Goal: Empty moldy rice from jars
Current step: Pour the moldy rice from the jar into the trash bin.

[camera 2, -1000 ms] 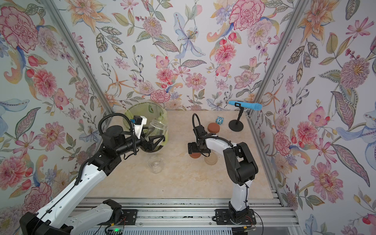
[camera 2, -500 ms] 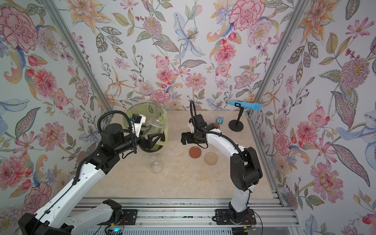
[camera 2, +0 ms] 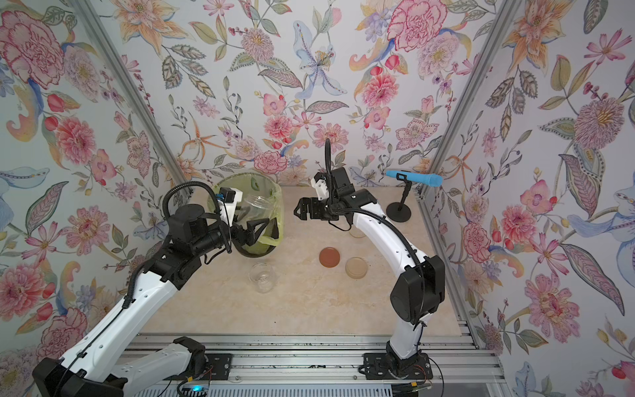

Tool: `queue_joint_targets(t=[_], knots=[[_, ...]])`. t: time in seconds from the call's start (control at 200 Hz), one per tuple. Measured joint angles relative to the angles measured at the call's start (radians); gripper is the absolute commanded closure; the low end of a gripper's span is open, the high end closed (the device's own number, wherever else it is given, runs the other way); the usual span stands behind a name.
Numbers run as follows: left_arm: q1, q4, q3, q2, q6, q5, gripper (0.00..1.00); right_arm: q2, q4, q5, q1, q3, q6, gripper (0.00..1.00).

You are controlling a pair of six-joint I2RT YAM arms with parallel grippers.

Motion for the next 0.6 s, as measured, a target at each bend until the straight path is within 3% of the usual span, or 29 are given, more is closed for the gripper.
queue_joint_targets(t=[0.6], knots=[[0.127, -0.051, 0.059, 0.054, 0.040, 0.057, 1.00, 0.120, -0.045, -0.183, 0.047, 0.325, 0.087, 0.00]])
